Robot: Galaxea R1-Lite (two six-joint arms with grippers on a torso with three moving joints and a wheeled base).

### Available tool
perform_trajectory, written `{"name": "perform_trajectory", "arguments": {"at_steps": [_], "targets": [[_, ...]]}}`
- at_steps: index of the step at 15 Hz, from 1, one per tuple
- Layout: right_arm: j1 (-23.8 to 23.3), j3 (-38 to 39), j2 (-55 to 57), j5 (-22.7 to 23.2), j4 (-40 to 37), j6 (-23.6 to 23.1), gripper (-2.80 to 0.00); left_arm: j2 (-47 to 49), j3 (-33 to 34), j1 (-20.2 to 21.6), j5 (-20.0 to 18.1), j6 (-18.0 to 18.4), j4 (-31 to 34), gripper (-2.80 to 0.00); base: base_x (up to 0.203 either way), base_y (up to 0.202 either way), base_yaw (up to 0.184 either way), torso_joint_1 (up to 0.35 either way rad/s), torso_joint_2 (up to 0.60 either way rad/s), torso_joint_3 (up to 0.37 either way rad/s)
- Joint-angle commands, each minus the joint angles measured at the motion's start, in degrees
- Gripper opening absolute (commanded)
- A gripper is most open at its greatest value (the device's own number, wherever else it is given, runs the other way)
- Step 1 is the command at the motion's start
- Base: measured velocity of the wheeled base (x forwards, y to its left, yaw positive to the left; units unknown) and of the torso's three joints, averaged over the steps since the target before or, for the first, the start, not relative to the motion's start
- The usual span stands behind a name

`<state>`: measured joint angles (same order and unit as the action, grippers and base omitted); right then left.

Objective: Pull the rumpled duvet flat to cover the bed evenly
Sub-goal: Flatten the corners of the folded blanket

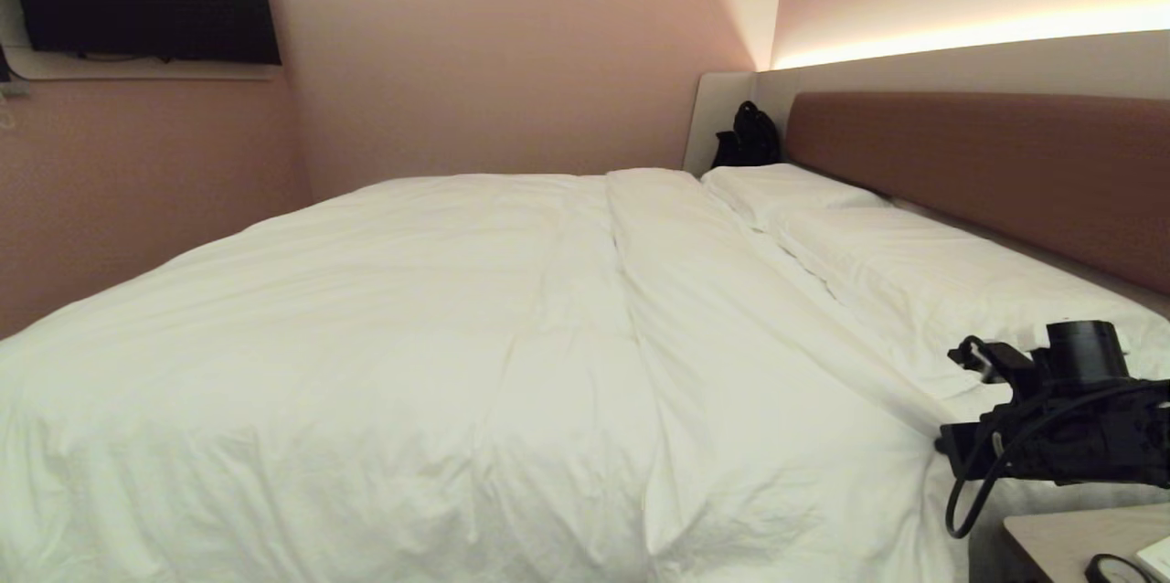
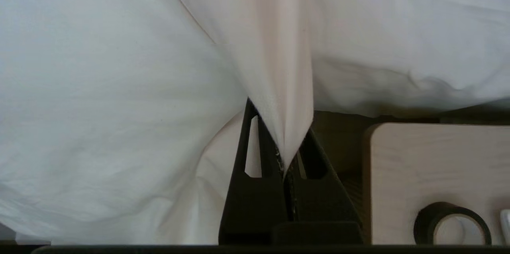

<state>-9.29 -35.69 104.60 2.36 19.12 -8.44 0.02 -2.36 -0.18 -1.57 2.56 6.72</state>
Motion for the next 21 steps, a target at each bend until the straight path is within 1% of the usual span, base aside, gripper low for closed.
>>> {"name": "perform_trajectory", "arguments": {"at_steps": [1,5,6,7,10,13,15,17,19,20,21], "targets": [[-0.3,1.3,1.4,-0.1,0.4,-0.2,-2.80,0.0,0.0,-0.1,0.0,0.0,0.1,-2.80,0.000,0.000,0.000,0.000,0.00,0.000],[-0.1,1.6,3.7,0.5,0.5,-0.3,-2.80,0.0,0.0,-0.1,0.0,0.1,0.1,-2.80,0.000,0.000,0.000,0.000,0.00,0.000],[0.3,1.7,4.1,0.7,0.5,-0.6,-0.84,0.0,0.0,-0.1,0.0,0.0,0.1,-2.80,0.000,0.000,0.000,0.000,0.00,0.000],[0.6,2.2,4.7,0.8,0.7,-1.2,0.00,0.0,0.0,-0.1,0.0,0.1,0.0,-2.80,0.000,0.000,0.000,0.000,0.00,0.000],[1.5,3.1,2.9,1.7,0.9,-1.3,0.00,0.1,0.0,0.0,0.0,0.0,0.0,-2.80,0.000,0.000,0.000,0.000,0.00,0.000],[2.3,4.1,-2.2,3.6,0.7,-1.1,0.00,0.0,0.0,-0.1,0.0,0.1,0.1,-2.80,0.000,0.000,0.000,0.000,0.00,0.000],[3.1,4.7,-7.6,4.3,0.3,-1.0,0.00,0.0,0.0,0.0,0.0,0.1,0.1,-2.80,0.000,0.000,0.000,0.000,0.00,0.000],[3.8,5.1,-16.3,4.5,-0.8,-0.8,0.00,0.0,0.0,0.0,0.0,0.1,0.1,-2.80,0.000,0.000,0.000,0.000,0.00,0.000],[4.2,4.8,-28.0,4.6,-2.9,-0.9,0.00,0.0,0.0,0.0,0.0,0.0,0.0,-2.80,0.000,0.000,0.000,0.000,0.00,0.000],[4.3,4.3,-33.5,4.6,-4.4,-0.9,-2.80,0.0,0.0,0.0,0.0,0.0,0.1,-2.80,0.000,0.000,0.000,0.000,0.00,0.000],[4.4,3.6,-38.1,4.6,-6.1,-0.9,-2.80,0.0,0.0,0.0,0.0,0.0,0.1,-2.80,0.000,0.000,0.000,0.000,0.00,0.000]]}}
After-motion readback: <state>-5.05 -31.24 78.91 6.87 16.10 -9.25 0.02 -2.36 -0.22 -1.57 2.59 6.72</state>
